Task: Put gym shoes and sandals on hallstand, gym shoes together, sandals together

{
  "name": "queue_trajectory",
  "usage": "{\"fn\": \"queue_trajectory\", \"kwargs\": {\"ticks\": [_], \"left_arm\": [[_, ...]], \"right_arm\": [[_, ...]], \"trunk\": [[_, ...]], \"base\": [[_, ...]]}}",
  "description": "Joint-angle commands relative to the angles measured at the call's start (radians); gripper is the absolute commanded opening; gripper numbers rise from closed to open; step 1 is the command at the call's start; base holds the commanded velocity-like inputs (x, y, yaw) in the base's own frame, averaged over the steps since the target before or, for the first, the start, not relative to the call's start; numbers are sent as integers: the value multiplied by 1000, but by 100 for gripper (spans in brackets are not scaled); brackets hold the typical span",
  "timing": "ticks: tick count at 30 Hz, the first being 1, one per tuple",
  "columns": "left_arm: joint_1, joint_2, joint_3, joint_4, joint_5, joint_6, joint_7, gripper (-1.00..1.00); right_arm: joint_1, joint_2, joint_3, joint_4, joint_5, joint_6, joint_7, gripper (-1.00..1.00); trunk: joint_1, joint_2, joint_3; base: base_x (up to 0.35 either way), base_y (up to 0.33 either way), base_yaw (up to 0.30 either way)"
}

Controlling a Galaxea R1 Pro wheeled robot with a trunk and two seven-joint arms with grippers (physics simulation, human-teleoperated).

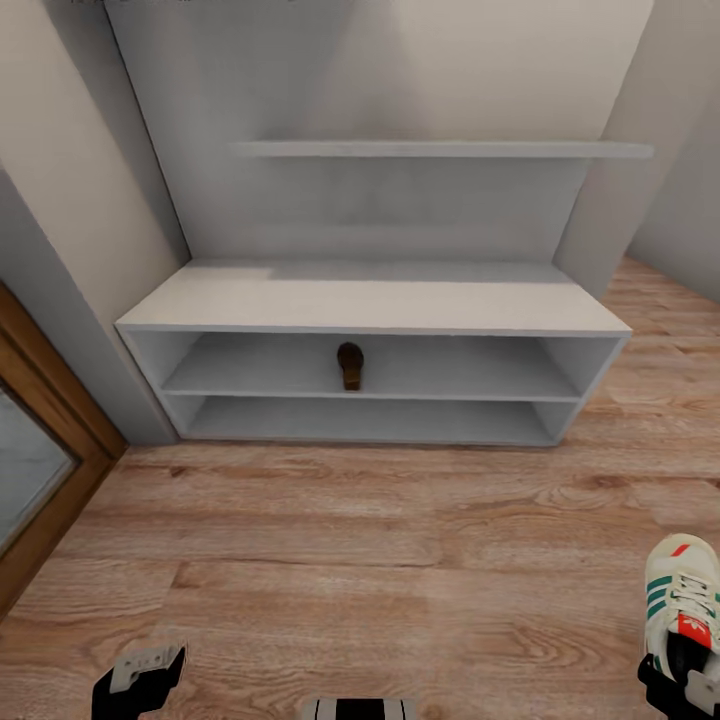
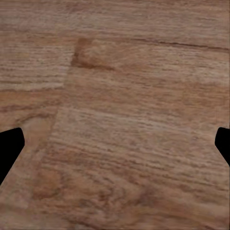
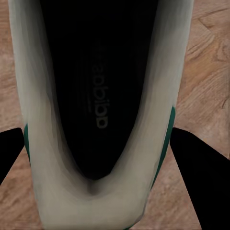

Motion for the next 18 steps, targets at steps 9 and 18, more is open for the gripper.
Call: {"fn": "queue_trajectory", "kwargs": {"ticks": [9,18], "left_arm": [[-1,-12,-7,2,0,-3,-12,100],[-2,-3,3,2,9,-3,-145,100]], "right_arm": [[0,43,15,-2,1,0,-7,-100],[-6,222,208,-190,202,280,-15,-100]], "trunk": [[-1,0,-1],[-1,0,-1]], "base": [[-92,90,0],[0,0,0]]}}
